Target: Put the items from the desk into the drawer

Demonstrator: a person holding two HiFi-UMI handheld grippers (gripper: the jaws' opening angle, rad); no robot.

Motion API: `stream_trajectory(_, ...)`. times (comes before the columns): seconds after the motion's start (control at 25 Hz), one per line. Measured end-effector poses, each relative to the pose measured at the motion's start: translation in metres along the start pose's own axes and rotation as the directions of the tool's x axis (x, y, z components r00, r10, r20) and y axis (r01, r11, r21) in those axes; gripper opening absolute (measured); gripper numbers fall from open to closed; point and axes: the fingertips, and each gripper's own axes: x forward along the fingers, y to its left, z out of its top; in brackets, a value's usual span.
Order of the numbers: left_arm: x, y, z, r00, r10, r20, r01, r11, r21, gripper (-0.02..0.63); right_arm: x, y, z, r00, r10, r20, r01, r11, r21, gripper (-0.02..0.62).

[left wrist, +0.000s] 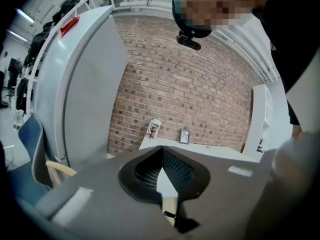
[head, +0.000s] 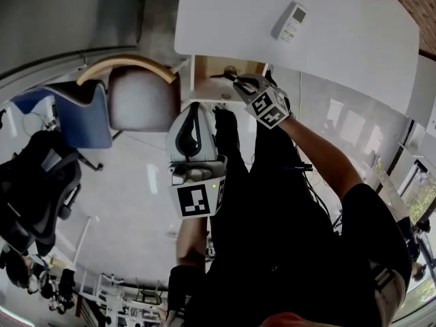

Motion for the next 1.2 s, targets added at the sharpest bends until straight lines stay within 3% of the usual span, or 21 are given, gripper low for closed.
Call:
stream_trajectory(0.32, 0.015, 0.018, -0.057, 0.997, 0.015, -0.075, -0.017, 1.0, -0.022, 0.015, 0.076, -0.013, -0.064, 0.995, -0.008, -0.099, 0.005, 0.999, -0.034, 0.067)
stream_trajectory(0.56, 0.029, 0.026, -0.073, 0.996, 0.021, -0.088, -0.023, 1.0, -0.02, 0.015, 0.114, -0.021, -0.097, 0.985, -0.017, -0.171, 0.012, 1.0, -0.028, 0.067)
stream_trajectory(1.2, 0.04, 0.023, -0.102, 0.991, 0.018, -0.133, -0.025, 0.998, -0.053, 0.015, 0.16, -0.025, -0.121, 0.964, -0.004, -0.264, -0.029, 0.992, -0.121, 0.069)
